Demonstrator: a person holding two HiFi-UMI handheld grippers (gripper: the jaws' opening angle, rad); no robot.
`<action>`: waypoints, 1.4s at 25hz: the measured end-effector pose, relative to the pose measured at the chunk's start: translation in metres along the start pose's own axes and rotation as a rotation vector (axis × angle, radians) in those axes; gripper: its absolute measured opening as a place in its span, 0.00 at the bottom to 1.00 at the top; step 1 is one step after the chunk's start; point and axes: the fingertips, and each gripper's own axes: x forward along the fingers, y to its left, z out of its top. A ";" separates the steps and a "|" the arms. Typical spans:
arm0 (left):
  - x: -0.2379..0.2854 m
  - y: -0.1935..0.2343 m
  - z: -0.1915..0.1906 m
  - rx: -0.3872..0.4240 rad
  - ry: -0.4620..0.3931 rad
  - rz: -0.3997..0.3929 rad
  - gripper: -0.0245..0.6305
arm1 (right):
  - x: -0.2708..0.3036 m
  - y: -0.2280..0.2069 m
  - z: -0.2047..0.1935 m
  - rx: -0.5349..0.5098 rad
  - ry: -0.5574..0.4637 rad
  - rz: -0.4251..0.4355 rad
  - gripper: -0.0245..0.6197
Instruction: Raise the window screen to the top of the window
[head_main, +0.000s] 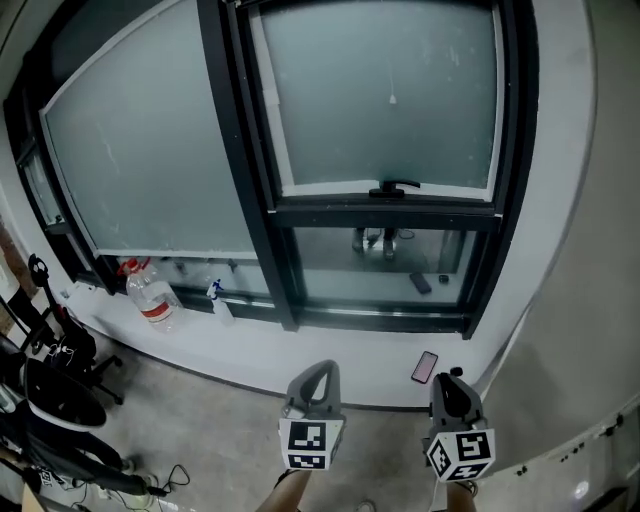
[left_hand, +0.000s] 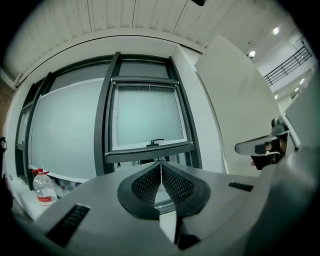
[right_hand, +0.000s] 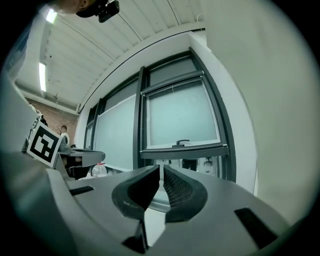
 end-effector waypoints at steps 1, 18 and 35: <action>-0.005 0.000 0.001 0.002 -0.006 0.003 0.05 | -0.006 0.000 -0.002 0.004 0.002 -0.007 0.08; -0.235 0.045 -0.016 -0.050 -0.040 0.050 0.05 | -0.136 0.159 -0.002 -0.043 -0.040 0.006 0.08; -0.436 0.022 -0.016 -0.119 -0.047 0.036 0.05 | -0.309 0.270 0.018 -0.084 -0.093 0.019 0.08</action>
